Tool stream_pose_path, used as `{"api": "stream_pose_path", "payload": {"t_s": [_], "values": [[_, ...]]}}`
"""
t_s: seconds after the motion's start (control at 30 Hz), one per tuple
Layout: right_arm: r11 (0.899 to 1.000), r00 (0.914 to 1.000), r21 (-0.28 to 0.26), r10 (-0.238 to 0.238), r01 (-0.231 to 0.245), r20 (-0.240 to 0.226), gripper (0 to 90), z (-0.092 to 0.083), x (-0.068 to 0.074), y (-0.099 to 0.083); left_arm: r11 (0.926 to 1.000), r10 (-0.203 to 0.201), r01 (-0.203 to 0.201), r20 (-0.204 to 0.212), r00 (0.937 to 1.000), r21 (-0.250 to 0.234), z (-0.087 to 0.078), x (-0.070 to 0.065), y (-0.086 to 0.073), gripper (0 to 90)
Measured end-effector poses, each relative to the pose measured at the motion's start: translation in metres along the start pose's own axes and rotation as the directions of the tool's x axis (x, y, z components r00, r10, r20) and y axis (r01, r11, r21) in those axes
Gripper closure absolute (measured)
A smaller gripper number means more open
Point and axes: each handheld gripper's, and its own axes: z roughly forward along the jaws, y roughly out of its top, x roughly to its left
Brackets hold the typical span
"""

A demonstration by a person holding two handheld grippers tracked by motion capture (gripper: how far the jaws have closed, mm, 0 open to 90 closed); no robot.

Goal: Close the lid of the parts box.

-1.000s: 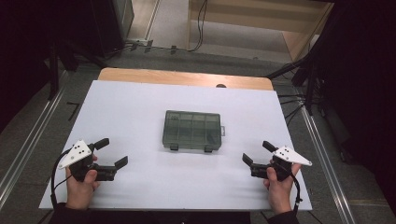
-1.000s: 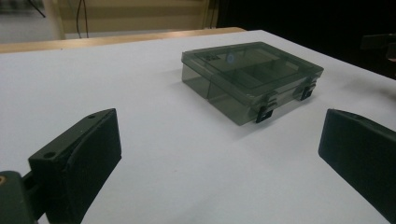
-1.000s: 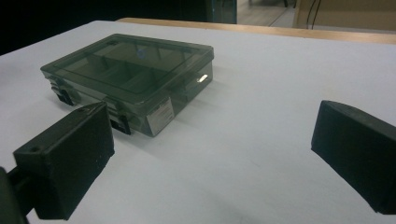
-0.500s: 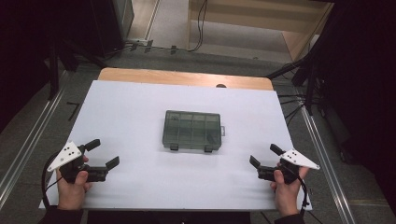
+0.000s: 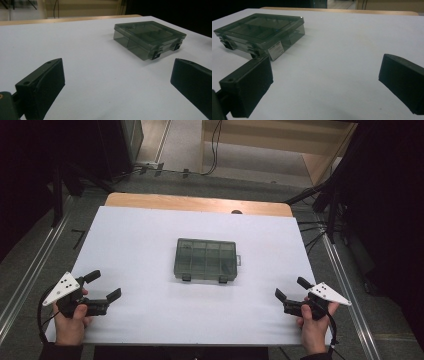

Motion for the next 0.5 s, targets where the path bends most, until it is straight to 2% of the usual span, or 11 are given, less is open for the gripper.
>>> {"api": "stream_pose_path", "payload": {"t_s": [0.27,0.5], "values": [[1.000,0.9999,-0.005,0.006,-0.006,0.014,0.0,-0.009,-0.008,-0.003,0.9997,0.007,-0.007,-0.024,0.9997,0.023,-0.004,0.006,-0.005,0.0],[1.000,0.9995,-0.007,0.019,-0.019,0.025,0.0,-0.014,-0.012,-0.006,0.9995,0.007,-0.006,-0.028,0.9996,0.032,-0.007,0.007,-0.007,0.0]]}}
